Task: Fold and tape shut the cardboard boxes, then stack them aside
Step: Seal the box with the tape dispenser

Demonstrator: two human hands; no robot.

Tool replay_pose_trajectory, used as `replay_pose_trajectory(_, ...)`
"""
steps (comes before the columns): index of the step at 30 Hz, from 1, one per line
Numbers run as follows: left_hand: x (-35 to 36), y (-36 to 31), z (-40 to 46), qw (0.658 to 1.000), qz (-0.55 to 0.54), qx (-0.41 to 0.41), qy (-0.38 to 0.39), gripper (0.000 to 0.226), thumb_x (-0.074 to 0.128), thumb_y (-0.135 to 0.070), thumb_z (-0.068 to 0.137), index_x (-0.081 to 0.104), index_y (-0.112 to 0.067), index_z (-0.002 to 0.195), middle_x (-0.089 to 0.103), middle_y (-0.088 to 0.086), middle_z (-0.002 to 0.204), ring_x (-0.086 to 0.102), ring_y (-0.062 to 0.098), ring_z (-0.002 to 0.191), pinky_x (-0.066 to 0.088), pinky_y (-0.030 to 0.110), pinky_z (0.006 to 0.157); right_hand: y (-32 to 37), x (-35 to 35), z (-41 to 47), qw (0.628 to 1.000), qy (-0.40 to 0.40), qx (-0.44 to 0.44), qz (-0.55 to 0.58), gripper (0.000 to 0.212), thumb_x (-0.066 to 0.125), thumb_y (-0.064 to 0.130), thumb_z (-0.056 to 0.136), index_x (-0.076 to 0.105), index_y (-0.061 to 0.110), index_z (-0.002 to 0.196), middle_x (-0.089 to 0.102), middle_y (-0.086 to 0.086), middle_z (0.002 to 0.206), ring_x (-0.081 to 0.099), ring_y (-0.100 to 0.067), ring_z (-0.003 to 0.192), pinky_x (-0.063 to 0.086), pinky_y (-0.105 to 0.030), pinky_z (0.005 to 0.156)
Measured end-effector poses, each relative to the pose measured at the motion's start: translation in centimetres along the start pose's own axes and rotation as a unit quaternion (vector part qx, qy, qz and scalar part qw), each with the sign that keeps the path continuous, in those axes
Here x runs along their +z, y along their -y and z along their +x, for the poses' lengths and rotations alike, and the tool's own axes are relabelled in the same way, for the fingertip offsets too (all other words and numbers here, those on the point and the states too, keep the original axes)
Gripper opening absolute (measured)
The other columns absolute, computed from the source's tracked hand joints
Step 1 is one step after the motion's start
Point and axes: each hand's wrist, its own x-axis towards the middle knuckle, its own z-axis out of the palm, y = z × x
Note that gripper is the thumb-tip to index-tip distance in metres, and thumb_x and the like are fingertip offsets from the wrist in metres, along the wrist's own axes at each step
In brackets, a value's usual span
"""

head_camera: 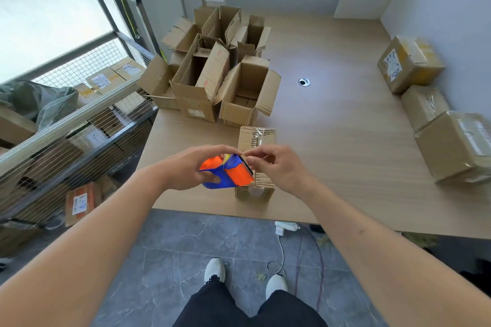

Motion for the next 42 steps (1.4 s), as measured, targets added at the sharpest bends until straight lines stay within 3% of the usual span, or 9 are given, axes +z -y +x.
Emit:
replay_pose_trajectory(4, 0.0, -1.3, 0.1, 1.0, 0.012, -0.007, 0.016, 0.08, 0.073, -0.015, 0.093, 0.035, -0.066, 0.141, 0.049, -0.02, 0.143, 0.046, 0.014, 0.128, 0.045, 0.05, 0.106, 0.2, -0.5, -0.7, 1.0, -0.009, -0.001, 0.008, 0.019, 0.075, 0.011, 0.092, 0.079, 0.03, 0.094, 0.076, 0.003, 0.085, 0.073, -0.019, 0.081, 0.063, -0.042, 0.081)
replay_pose_trajectory(10, 0.7, -2.1, 0.1, 0.999, 0.036, -0.008, 0.023, 0.082, 0.065, -0.023, 0.1, 0.018, -0.072, 0.146, 0.051, -0.006, 0.131, 0.051, 0.018, 0.117, 0.045, 0.047, 0.104, -0.2, -0.5, -1.7, 0.994, -0.091, 0.029, 0.044, 0.001, 0.078, 0.016, 0.09, 0.079, 0.015, 0.091, 0.074, -0.004, 0.076, 0.072, -0.021, 0.067, 0.064, -0.039, 0.069)
replay_pose_trajectory(15, 2.4, -0.7, -0.3, 0.995, 0.072, -0.007, 0.064, 0.079, 0.057, -0.028, 0.104, 0.008, -0.075, 0.145, 0.049, -0.009, 0.12, 0.053, 0.018, 0.106, 0.045, 0.047, 0.101, -2.0, 0.8, -3.0, 0.987, -0.11, 0.104, 0.048, 0.016, 0.079, 0.01, 0.088, 0.078, 0.022, 0.078, 0.074, 0.0, 0.067, 0.067, -0.013, 0.058, 0.063, -0.037, 0.069)
replay_pose_trajectory(18, 1.9, 1.0, -0.7, 0.993, 0.084, -0.033, 0.081, 0.079, 0.057, -0.028, 0.104, 0.008, -0.076, 0.143, 0.05, -0.006, 0.127, 0.052, 0.02, 0.113, 0.044, 0.048, 0.103, -3.7, 0.5, -4.1, 0.974, -0.154, 0.148, 0.074, 0.013, 0.079, 0.01, 0.088, 0.078, 0.018, 0.079, 0.074, -0.005, 0.069, 0.068, -0.017, 0.06, 0.064, -0.035, 0.069)
replay_pose_trajectory(23, 0.9, 2.8, -0.7, 0.986, 0.086, -0.061, 0.132, 0.077, 0.057, -0.026, 0.104, 0.013, -0.075, 0.144, 0.047, -0.011, 0.132, 0.048, 0.015, 0.117, 0.042, 0.041, 0.103, -5.2, 0.9, -4.9, 0.965, -0.174, 0.185, 0.063, 0.013, 0.078, 0.013, 0.089, 0.078, 0.021, 0.079, 0.074, -0.011, 0.071, 0.067, -0.018, 0.06, 0.064, -0.045, 0.075)
replay_pose_trajectory(29, 0.9, 3.4, 0.5, 0.979, 0.074, -0.07, 0.176, 0.077, 0.056, -0.025, 0.103, 0.015, -0.078, 0.141, 0.041, -0.014, 0.15, 0.044, 0.018, 0.128, 0.042, 0.049, 0.107, -6.0, 2.7, -5.4, 0.948, -0.217, 0.22, 0.078, 0.015, 0.078, 0.011, 0.089, 0.079, 0.02, 0.078, 0.074, -0.005, 0.068, 0.067, -0.018, 0.056, 0.063, -0.049, 0.073)
replay_pose_trajectory(34, 0.8, 4.1, 0.8, 0.978, 0.071, -0.07, 0.181, 0.077, 0.055, -0.025, 0.103, 0.014, -0.078, 0.141, 0.042, -0.015, 0.148, 0.044, 0.017, 0.127, 0.042, 0.048, 0.107, -5.7, 3.2, -5.2, 0.951, -0.214, 0.217, 0.057, 0.015, 0.077, 0.014, 0.09, 0.078, 0.022, 0.077, 0.074, -0.002, 0.067, 0.073, -0.026, 0.063, 0.063, -0.046, 0.075)
replay_pose_trajectory(39, 0.2, 5.4, 0.4, 0.971, 0.126, -0.095, 0.182, 0.071, 0.051, -0.027, 0.106, 0.013, -0.074, 0.143, 0.045, -0.014, 0.116, 0.046, 0.011, 0.106, 0.039, 0.034, 0.095, -5.6, 1.5, -4.9, 0.948, -0.223, 0.221, 0.045, 0.011, 0.077, 0.013, 0.09, 0.079, 0.019, 0.081, 0.075, -0.002, 0.07, 0.073, -0.022, 0.063, 0.064, -0.039, 0.072)
replay_pose_trajectory(42, 0.0, 6.0, 0.2, 0.975, 0.097, -0.098, 0.173, 0.066, 0.049, -0.029, 0.107, 0.017, -0.073, 0.144, 0.045, -0.017, 0.123, 0.046, 0.009, 0.111, 0.039, 0.033, 0.097, -6.1, 0.6, -4.9, 0.947, -0.211, 0.233, 0.062, 0.011, 0.077, 0.01, 0.09, 0.078, 0.017, 0.081, 0.075, -0.003, 0.072, 0.07, -0.018, 0.058, 0.065, -0.04, 0.069)
